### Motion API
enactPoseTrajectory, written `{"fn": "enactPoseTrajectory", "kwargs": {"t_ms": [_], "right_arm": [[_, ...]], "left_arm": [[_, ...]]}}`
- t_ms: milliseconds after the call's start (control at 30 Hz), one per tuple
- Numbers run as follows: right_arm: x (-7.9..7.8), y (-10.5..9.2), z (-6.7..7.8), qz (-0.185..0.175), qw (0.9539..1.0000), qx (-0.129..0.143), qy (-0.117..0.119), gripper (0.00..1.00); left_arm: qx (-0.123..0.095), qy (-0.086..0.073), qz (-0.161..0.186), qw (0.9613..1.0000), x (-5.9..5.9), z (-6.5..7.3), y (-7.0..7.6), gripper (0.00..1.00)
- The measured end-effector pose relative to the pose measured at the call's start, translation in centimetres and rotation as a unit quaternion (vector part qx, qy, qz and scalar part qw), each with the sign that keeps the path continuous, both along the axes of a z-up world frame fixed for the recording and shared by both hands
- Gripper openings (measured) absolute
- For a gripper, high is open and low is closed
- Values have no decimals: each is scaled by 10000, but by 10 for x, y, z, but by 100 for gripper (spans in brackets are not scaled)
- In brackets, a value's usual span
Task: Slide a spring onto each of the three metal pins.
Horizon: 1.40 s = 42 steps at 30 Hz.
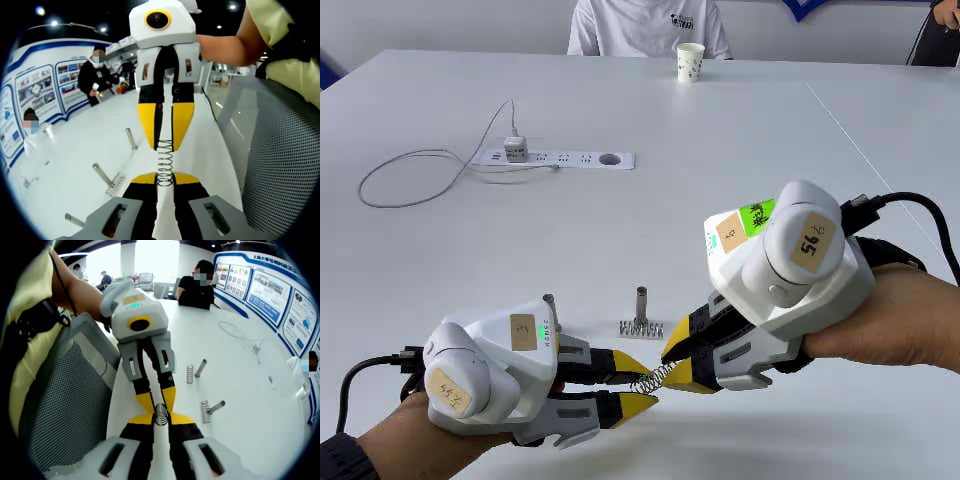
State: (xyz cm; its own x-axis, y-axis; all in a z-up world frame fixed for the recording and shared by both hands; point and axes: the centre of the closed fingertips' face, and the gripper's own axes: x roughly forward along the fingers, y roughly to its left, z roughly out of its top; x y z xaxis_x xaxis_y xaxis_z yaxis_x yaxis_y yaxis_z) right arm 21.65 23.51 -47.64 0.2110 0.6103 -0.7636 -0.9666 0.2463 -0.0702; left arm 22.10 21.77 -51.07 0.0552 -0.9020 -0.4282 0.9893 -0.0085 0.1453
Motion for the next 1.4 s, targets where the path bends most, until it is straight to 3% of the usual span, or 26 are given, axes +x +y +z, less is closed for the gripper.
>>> {"fn": "enactPoseTrajectory", "kwargs": {"t_ms": [233, 433, 1167, 1400], "right_arm": [[0, 6, 4, 67, 9999, -4, -93, 12], [-1, 3, 0, -1, 10000, -31, -21, 16], [1, 5, -5, 7, 9999, -107, 13, 12], [3, 0, -2, -48, 9998, -187, 27, 12]], "left_arm": [[-48, -6, 19, 10000, 1, 2, 0, 11], [-79, 6, 76, 9999, 2, 1, 2, 11], [-157, 97, 46, 9998, -1, 5, -1, 11], [-111, 110, 112, 9998, 1, 4, 1, 17]]}}
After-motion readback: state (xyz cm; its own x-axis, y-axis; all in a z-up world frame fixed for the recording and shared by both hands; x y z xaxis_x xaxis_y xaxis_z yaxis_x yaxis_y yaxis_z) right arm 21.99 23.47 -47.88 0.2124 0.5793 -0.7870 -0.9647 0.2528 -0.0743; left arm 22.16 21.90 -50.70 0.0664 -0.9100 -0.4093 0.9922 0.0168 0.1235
